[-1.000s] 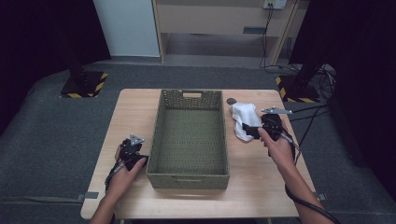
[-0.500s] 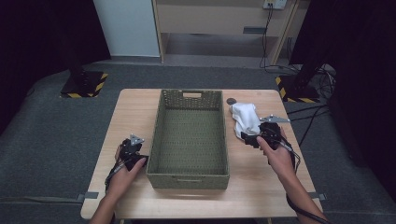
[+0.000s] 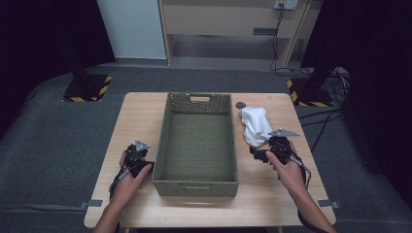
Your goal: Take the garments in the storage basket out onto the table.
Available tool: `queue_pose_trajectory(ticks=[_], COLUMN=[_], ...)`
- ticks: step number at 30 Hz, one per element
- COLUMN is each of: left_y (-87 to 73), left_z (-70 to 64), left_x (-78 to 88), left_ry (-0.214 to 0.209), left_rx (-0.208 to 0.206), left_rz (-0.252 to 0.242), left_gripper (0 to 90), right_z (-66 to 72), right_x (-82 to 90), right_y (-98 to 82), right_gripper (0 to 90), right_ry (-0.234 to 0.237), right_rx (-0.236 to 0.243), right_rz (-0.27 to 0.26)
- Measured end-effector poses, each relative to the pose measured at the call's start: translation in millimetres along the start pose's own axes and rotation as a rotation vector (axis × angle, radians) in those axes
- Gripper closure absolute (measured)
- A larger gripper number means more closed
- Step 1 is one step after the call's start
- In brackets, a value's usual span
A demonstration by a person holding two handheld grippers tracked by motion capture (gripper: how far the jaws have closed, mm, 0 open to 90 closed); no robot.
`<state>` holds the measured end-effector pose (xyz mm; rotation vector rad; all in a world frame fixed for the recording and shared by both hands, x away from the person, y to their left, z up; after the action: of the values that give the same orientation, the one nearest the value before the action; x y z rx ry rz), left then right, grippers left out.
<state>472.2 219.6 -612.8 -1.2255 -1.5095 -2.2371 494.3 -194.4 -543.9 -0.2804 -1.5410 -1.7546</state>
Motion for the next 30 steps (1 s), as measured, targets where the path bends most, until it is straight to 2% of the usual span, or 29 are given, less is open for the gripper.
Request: queue_pose_trajectory(ticks=[19,30], left_y=[0.0,0.0], left_z=[0.0,0.0], left_x=[0.0,0.0], left_ry=[0.0,0.0], left_rx=[0.0,0.0], left_rz=[0.0,0.0], left_gripper=[0.0,0.0], right_z=[1.3,2.9], right_x=[-5.4,-6.9], right_y=[-35.4,-55.4], right_gripper=[2.7,2.7], right_ry=[0.016,0.02], right_rx=[-0.023,-0.019], right_rz=[0.046,0.084])
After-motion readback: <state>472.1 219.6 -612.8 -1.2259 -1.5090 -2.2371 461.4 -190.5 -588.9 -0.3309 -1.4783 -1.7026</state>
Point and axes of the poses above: each handheld gripper's, and its own axes: x roughly backward along the jaws, y roughly out of its top, z roughly to its left, the point moved 10 cm from there along -x, roughly forward along the jaws, and after that the axes turned 11 degrees about -x, right-handed, at the moved point
